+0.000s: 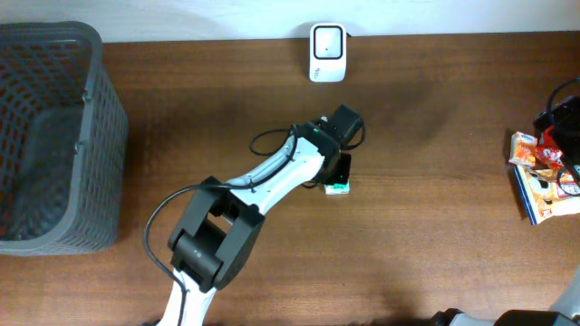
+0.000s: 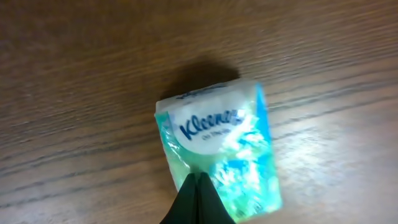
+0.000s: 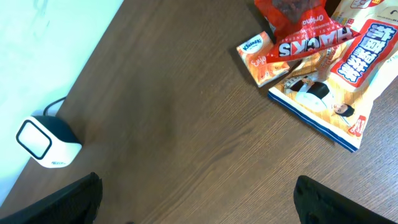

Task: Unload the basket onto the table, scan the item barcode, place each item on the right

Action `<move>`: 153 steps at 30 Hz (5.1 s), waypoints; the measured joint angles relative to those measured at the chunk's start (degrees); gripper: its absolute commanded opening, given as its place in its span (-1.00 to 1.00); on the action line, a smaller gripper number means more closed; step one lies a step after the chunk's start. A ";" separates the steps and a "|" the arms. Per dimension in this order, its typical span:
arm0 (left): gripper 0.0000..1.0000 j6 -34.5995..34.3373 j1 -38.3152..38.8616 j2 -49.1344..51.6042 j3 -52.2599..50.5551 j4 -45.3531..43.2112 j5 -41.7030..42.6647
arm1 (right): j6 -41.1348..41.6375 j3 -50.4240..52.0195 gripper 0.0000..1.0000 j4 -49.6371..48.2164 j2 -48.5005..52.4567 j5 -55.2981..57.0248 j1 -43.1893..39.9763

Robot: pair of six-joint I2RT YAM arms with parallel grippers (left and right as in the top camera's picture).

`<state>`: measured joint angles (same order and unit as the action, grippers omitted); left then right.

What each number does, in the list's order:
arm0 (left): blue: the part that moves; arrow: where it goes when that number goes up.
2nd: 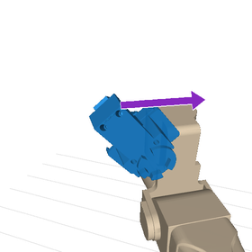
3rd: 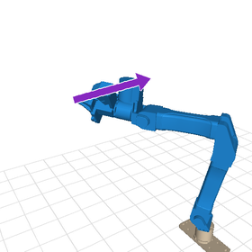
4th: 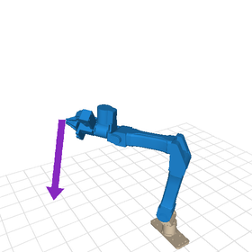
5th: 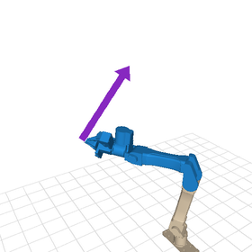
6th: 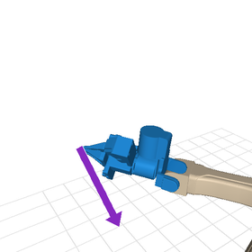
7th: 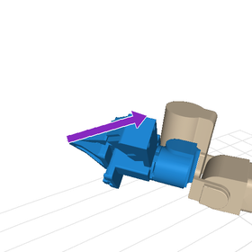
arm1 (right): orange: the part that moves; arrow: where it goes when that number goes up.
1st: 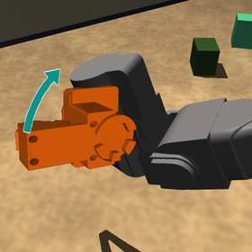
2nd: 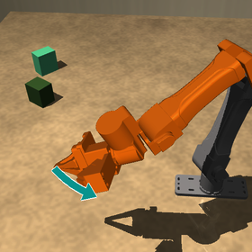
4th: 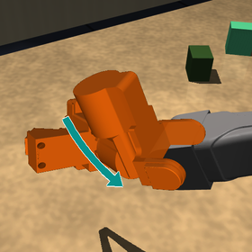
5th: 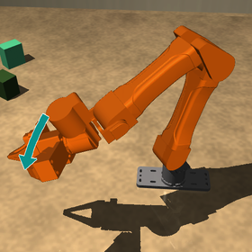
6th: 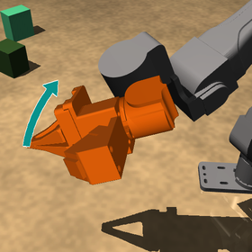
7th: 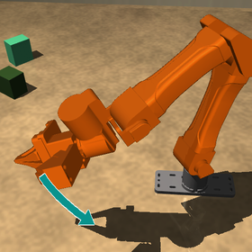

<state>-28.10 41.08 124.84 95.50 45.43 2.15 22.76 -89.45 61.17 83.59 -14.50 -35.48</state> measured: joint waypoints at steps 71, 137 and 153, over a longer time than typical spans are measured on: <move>-1.00 -0.44 0.11 0.96 1.29 3.98 -7.50 | -0.02 0.00 0.97 -0.02 0.00 0.00 0.00; 1.00 19.02 -10.64 -1.01 10.10 13.38 17.05 | 1.25 0.00 0.97 -1.55 0.00 -2.19 0.00; 0.72 10.47 -12.52 1.40 10.10 15.56 2.03 | -2.64 26.27 0.47 -21.27 1.42 -10.84 28.26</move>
<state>-17.63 28.56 126.23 105.60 60.99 4.19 20.12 -63.18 39.90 85.01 -25.34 -7.22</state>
